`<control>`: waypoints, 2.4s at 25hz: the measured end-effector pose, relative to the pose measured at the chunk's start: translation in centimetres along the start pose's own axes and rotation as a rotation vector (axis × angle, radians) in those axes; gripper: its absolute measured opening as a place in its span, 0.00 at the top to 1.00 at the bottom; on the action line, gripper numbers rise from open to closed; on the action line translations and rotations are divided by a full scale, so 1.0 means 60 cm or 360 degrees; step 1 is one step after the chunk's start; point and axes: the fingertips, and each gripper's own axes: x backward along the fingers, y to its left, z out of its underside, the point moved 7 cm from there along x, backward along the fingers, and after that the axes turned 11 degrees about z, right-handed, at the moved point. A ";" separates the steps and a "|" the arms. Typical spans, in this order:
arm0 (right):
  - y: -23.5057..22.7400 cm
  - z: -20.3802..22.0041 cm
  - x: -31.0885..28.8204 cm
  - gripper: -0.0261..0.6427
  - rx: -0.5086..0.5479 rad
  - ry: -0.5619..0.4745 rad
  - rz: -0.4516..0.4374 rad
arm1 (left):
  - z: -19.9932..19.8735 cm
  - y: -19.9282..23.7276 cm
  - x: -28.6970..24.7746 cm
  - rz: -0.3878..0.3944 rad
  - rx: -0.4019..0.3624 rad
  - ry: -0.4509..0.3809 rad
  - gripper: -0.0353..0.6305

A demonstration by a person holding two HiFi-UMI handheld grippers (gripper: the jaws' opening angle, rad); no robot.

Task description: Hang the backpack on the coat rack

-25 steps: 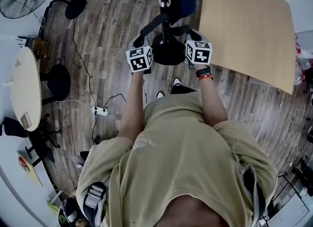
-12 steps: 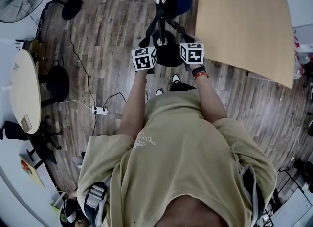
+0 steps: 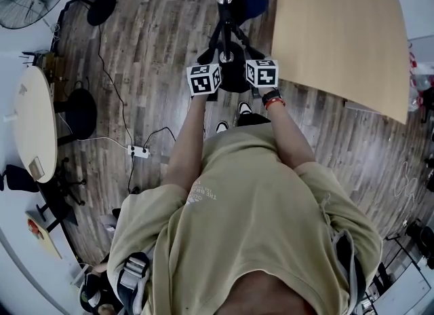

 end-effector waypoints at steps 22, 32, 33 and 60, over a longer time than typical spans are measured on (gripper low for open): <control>0.020 0.012 0.049 0.92 -0.0008 -0.0079 -0.0091 | 0.040 -0.062 0.038 0.0136 -0.0138 0.0061 0.78; 0.007 -0.050 0.136 0.93 -0.0001 -0.0375 -0.0035 | -0.026 -0.094 0.106 0.0092 -0.0287 -0.0178 0.83; 0.007 -0.057 0.145 0.93 0.0001 -0.0404 -0.0031 | -0.034 -0.098 0.113 0.0087 -0.0301 -0.0208 0.84; 0.050 -0.132 0.298 0.94 0.0007 -0.0773 0.0020 | -0.134 -0.166 0.238 0.0079 -0.0438 -0.0584 0.91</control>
